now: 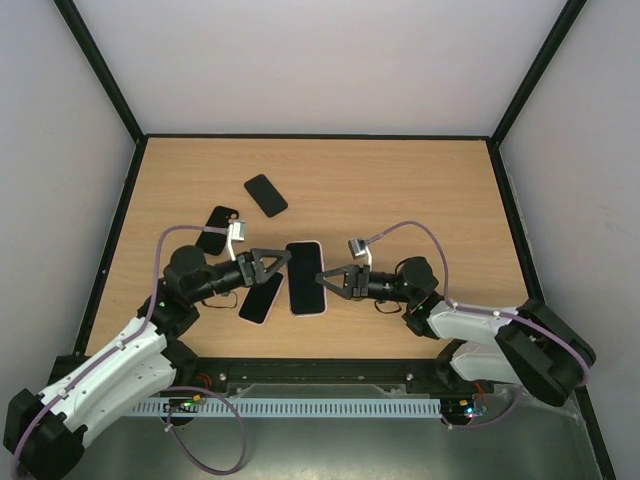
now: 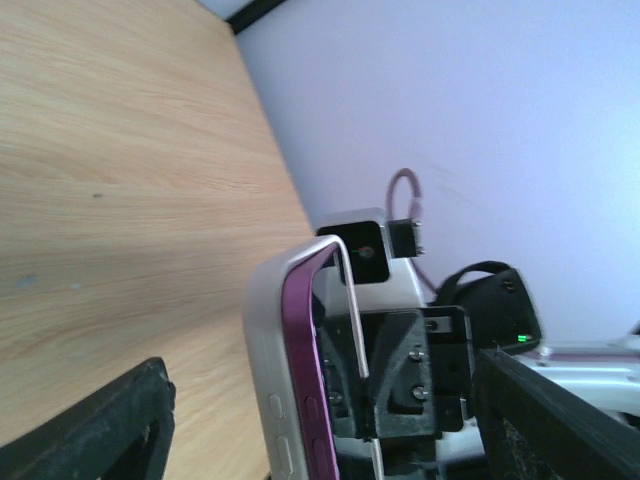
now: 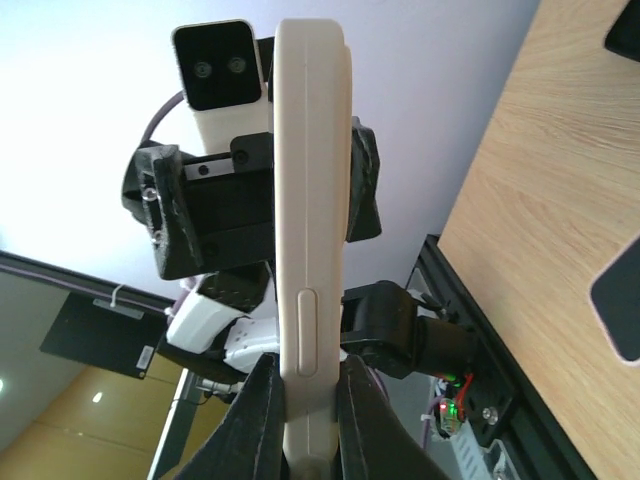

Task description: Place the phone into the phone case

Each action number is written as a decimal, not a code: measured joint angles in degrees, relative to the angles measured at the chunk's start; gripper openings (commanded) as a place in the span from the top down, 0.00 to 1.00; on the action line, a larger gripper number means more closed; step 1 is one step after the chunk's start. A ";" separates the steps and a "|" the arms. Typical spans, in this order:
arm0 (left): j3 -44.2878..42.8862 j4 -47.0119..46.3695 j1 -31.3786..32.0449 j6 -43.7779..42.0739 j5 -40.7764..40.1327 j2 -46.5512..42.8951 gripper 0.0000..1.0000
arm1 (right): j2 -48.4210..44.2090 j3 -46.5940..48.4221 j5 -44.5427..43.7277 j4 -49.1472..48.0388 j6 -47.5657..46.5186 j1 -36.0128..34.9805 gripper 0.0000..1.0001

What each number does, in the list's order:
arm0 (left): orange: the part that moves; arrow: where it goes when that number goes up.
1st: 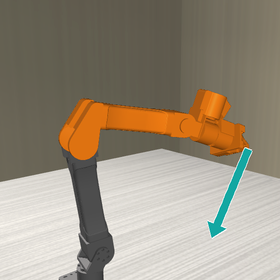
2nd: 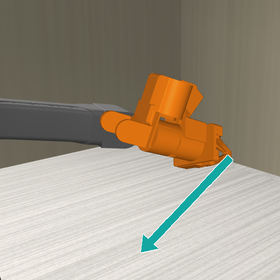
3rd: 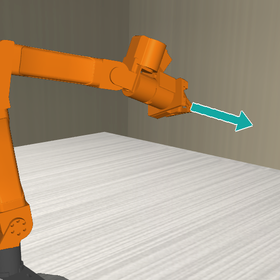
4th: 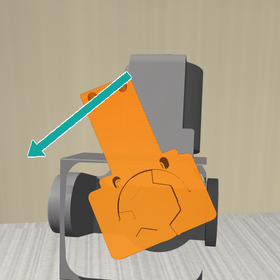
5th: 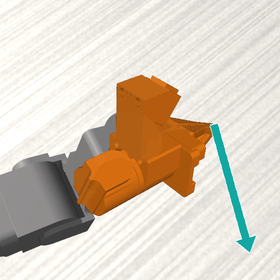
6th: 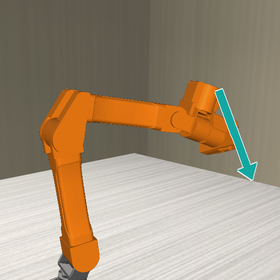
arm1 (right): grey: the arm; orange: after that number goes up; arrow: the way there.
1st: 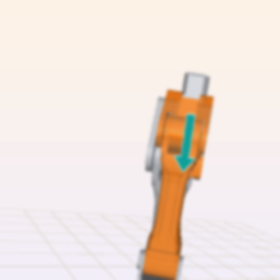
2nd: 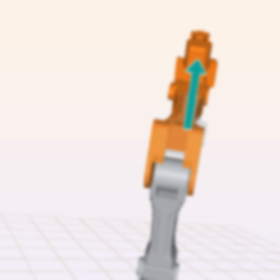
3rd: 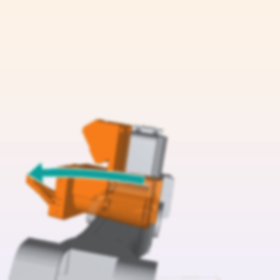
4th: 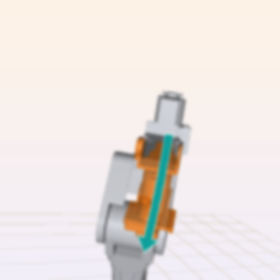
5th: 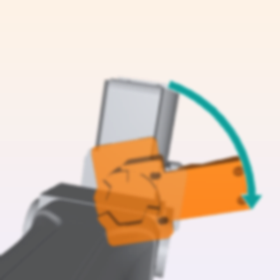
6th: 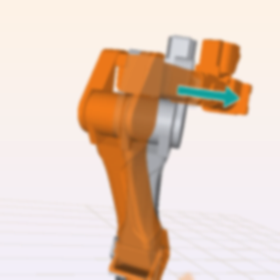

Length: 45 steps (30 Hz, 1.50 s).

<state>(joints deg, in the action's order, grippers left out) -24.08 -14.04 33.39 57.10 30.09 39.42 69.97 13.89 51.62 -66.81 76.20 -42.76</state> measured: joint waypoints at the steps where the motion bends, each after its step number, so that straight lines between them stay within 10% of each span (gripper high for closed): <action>1: 0.46 -1.64 0.00 0.94 0.87 -0.02 0.33 | -0.59 0.20 0.11 -0.02 0.15 -0.28 0.92; 15: 8.63 -24.65 0.00 15.52 5.40 -0.96 0.55 | -1.53 1.33 0.26 -3.28 2.25 -3.13 0.92; 31: 9.90 -30.23 -0.04 19.41 2.99 -1.38 0.65 | -0.68 1.36 0.46 -8.31 3.91 -4.11 0.92; 45: 9.81 -28.22 -0.04 18.23 2.71 -1.66 0.97 | 0.35 1.33 0.55 -9.31 4.39 -4.52 0.92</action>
<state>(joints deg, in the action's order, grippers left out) -14.26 -42.26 33.34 75.33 32.80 37.76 70.32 15.22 52.16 -76.12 80.60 -47.29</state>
